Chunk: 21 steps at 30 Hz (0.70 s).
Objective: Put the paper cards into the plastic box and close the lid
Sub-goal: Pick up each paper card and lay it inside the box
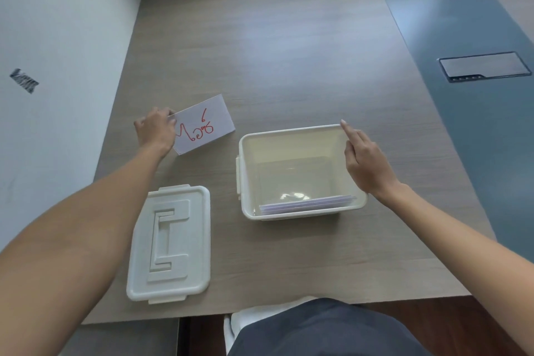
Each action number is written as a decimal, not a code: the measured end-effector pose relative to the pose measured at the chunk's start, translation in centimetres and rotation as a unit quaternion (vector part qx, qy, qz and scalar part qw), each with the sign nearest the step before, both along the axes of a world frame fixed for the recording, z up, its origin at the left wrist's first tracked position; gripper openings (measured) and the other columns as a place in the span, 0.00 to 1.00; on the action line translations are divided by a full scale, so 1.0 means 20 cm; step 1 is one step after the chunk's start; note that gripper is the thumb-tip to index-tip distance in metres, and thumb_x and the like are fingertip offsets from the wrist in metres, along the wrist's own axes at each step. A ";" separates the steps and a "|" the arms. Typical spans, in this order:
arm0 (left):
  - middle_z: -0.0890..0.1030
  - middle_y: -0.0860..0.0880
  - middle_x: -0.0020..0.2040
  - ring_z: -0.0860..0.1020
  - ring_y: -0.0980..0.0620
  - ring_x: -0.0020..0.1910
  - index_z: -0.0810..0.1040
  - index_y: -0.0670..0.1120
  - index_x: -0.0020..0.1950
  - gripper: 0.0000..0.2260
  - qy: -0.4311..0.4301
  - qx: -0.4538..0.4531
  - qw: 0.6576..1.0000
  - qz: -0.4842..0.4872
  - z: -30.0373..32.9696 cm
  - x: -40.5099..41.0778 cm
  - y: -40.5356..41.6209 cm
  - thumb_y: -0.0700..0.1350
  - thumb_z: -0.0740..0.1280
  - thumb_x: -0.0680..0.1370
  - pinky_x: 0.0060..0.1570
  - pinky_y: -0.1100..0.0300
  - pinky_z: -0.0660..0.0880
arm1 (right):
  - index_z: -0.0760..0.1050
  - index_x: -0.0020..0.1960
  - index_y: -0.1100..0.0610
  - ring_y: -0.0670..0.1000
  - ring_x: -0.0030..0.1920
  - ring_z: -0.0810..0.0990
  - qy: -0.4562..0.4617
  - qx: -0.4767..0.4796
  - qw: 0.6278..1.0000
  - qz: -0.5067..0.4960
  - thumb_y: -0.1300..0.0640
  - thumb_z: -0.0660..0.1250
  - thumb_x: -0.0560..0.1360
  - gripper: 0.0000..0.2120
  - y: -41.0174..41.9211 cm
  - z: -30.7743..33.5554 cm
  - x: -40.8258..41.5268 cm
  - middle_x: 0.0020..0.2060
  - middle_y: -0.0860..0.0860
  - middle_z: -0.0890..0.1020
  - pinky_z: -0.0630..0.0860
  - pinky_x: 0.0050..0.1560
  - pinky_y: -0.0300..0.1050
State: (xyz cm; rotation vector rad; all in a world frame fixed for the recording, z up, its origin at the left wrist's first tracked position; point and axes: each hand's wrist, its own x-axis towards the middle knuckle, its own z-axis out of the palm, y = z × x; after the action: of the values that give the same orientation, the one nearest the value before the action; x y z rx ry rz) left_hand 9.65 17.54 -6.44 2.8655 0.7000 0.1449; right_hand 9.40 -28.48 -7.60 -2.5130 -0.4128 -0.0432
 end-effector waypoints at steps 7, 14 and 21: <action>0.83 0.41 0.56 0.80 0.39 0.55 0.83 0.43 0.55 0.10 -0.063 -0.091 0.994 -0.001 0.03 -0.02 -0.04 0.40 0.64 0.79 0.52 0.50 0.75 | 0.61 0.77 0.56 0.64 0.52 0.79 0.003 -0.003 1.000 -0.001 0.62 0.54 0.80 0.25 0.00 0.00 0.00 0.60 0.57 0.78 0.76 0.53 0.60; 0.85 0.43 0.53 0.82 0.40 0.52 0.84 0.43 0.55 0.09 -0.144 -0.068 0.982 -0.100 0.28 -0.04 -0.17 0.43 0.66 0.79 0.48 0.51 0.77 | 0.62 0.78 0.54 0.58 0.62 0.76 0.056 0.059 0.997 -0.016 0.64 0.54 0.81 0.25 0.00 0.04 -0.02 0.65 0.57 0.77 0.72 0.60 0.50; 0.85 0.45 0.48 0.81 0.45 0.43 0.85 0.43 0.54 0.08 -0.183 -0.068 0.950 -0.242 0.54 -0.17 -0.40 0.40 0.68 0.78 0.43 0.55 0.76 | 0.62 0.78 0.52 0.56 0.55 0.77 0.081 0.089 0.992 -0.019 0.63 0.53 0.81 0.25 0.00 0.06 -0.03 0.57 0.58 0.79 0.67 0.51 0.41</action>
State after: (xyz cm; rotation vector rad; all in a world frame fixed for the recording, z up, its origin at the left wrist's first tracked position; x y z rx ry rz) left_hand 6.28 9.45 4.34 2.6688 -0.0652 0.5136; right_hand 8.80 -28.44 -6.47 -2.3269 -0.2821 0.1054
